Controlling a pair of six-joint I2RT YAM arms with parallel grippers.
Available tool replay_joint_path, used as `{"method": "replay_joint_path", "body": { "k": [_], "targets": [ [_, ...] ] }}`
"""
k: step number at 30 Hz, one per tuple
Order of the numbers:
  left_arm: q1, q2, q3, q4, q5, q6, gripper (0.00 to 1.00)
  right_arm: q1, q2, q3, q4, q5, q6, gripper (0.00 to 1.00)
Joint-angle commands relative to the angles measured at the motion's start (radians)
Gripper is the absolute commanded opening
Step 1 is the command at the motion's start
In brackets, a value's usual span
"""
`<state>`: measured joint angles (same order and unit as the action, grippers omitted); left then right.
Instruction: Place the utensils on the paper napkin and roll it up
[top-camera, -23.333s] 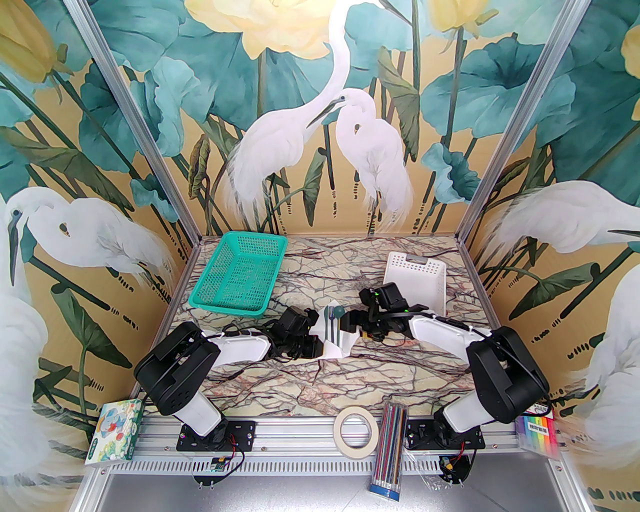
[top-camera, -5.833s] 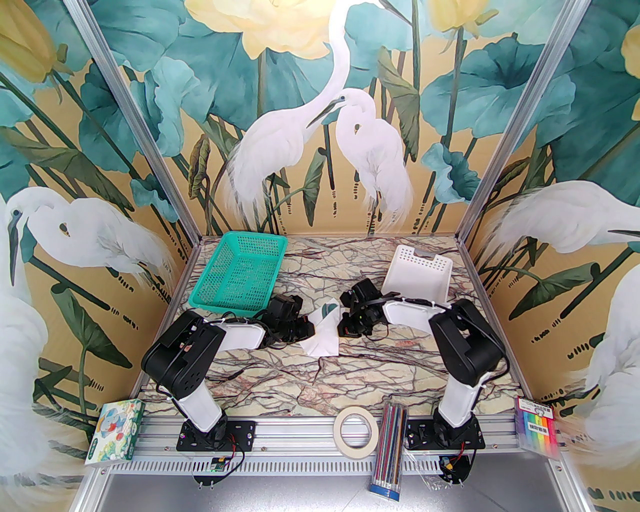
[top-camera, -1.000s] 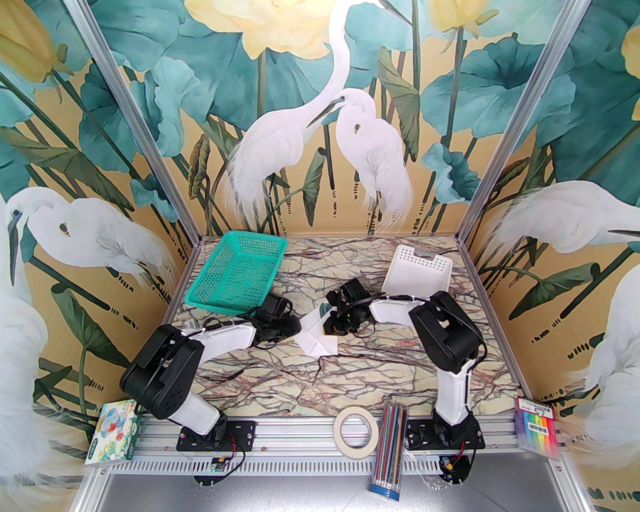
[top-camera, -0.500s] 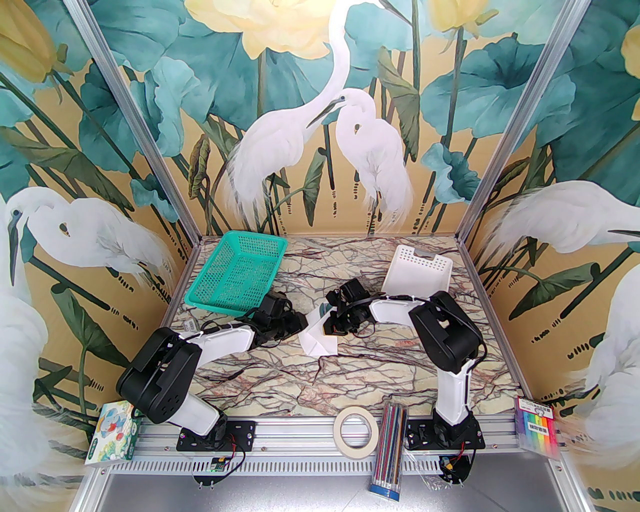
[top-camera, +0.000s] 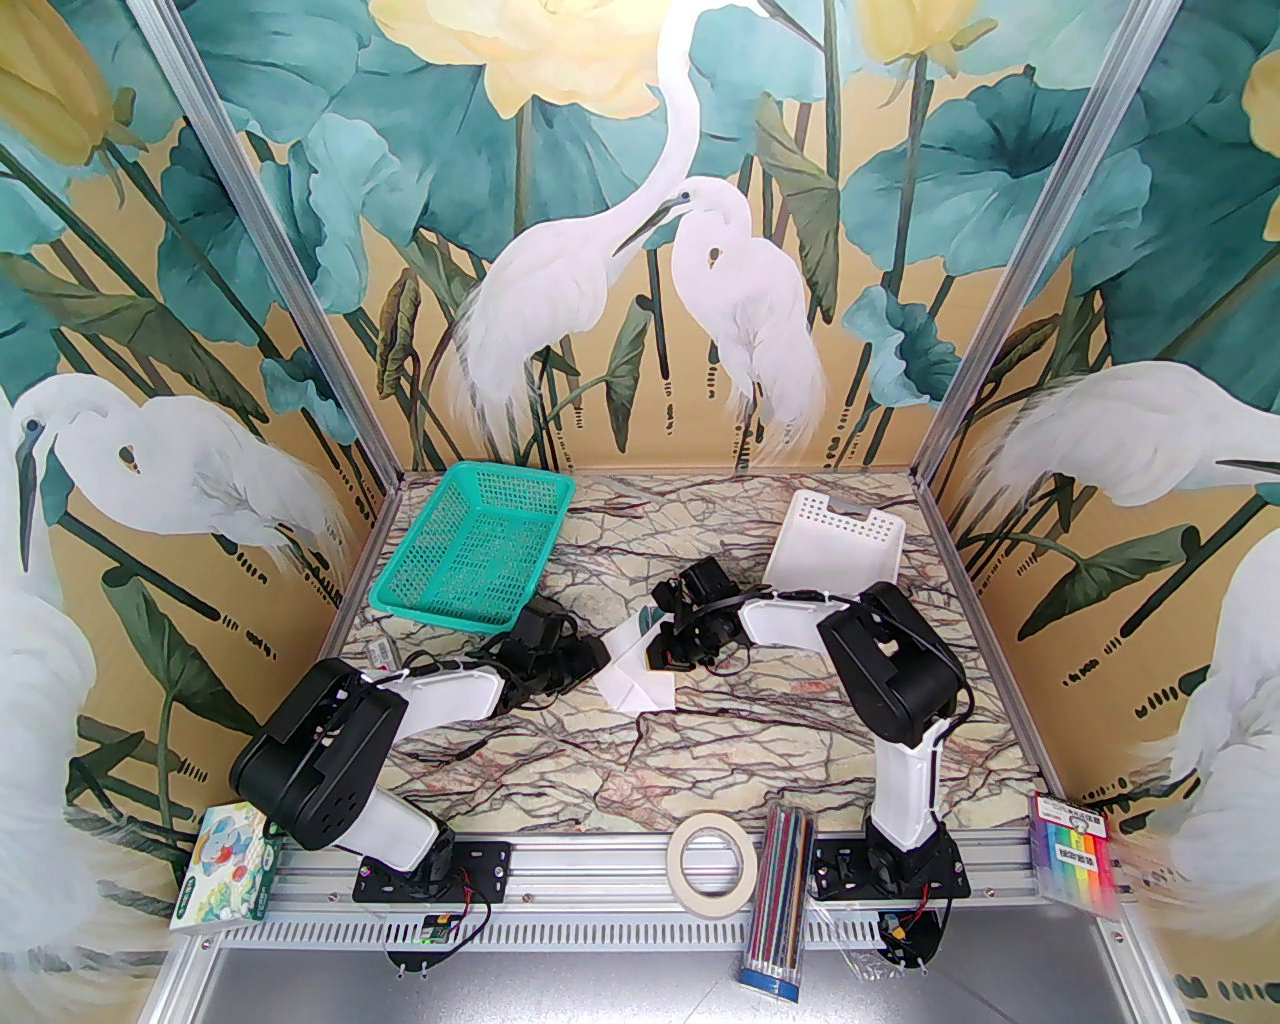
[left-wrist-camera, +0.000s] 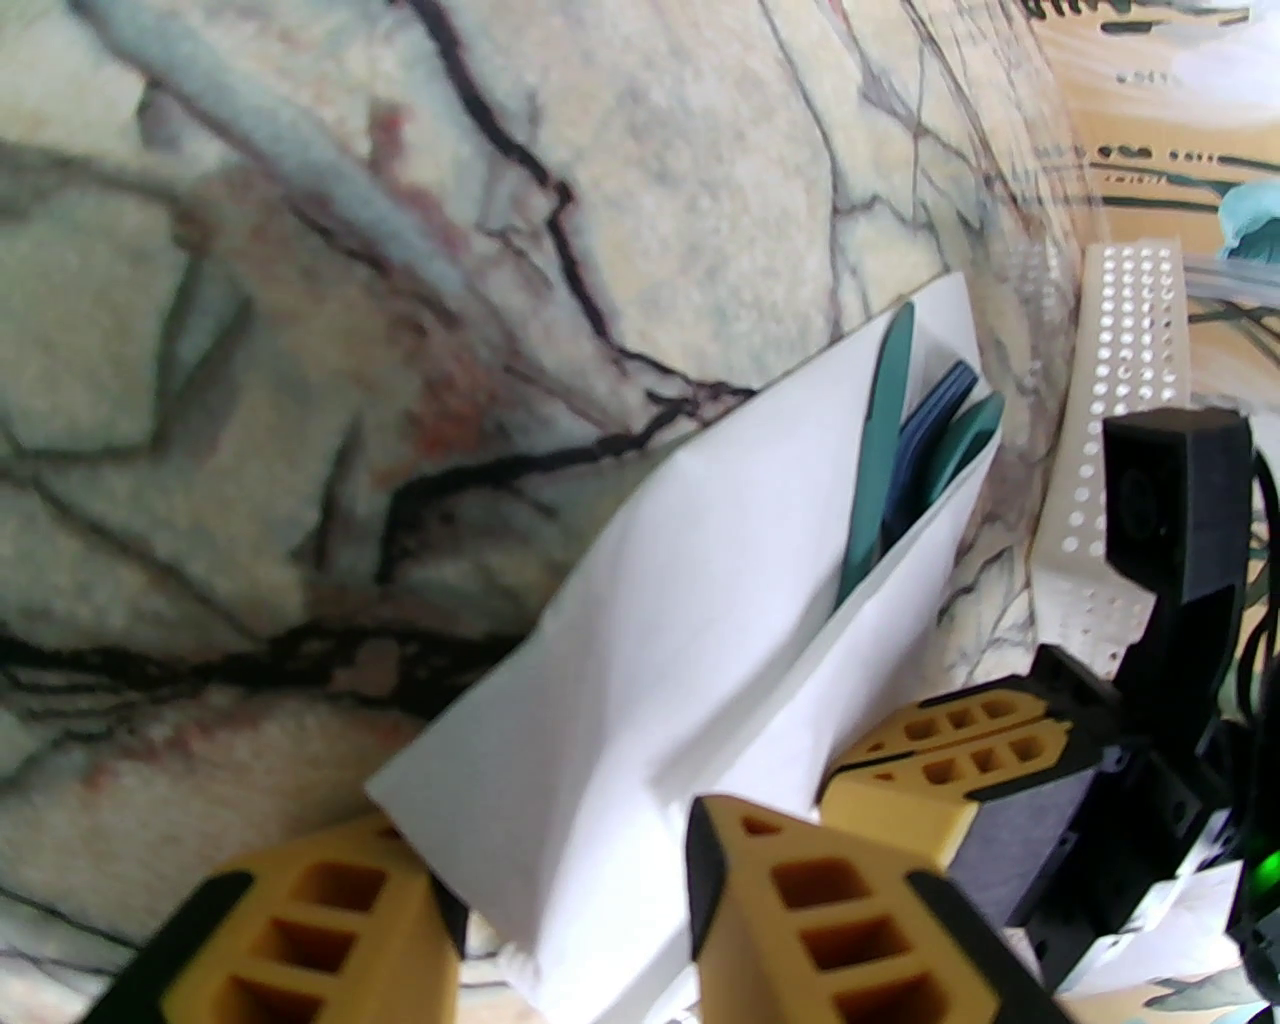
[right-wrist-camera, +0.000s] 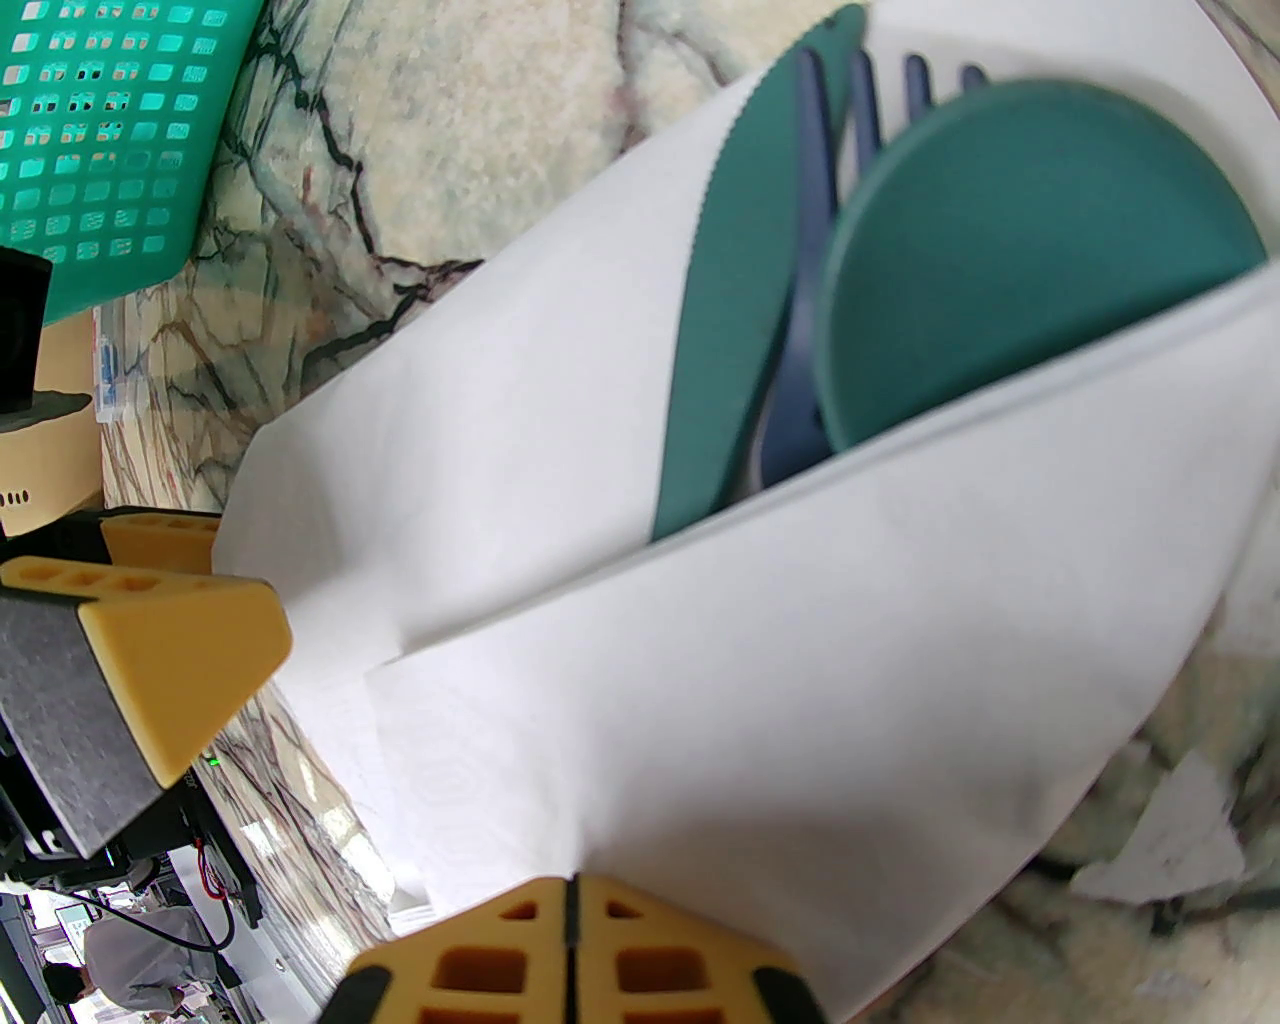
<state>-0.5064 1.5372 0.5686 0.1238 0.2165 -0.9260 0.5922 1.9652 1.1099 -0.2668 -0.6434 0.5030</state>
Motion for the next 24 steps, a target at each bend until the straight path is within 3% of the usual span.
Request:
{"method": "replay_joint_path", "body": {
  "k": [1, 15, 24],
  "targets": [
    [-0.018, -0.014, -0.027, 0.052, 0.052, -0.043, 0.42, 0.014, 0.037, -0.016, -0.054, 0.062, -0.014, 0.09],
    [-0.006, -0.002, 0.002, 0.037, -0.046, 0.053, 0.4, 0.014, 0.043, -0.015, -0.051, 0.058, -0.016, 0.09],
    [-0.017, -0.013, 0.003, 0.093, 0.026, 0.099, 0.15, 0.014, 0.044, -0.016, -0.049, 0.057, -0.016, 0.08]
  ]
}}
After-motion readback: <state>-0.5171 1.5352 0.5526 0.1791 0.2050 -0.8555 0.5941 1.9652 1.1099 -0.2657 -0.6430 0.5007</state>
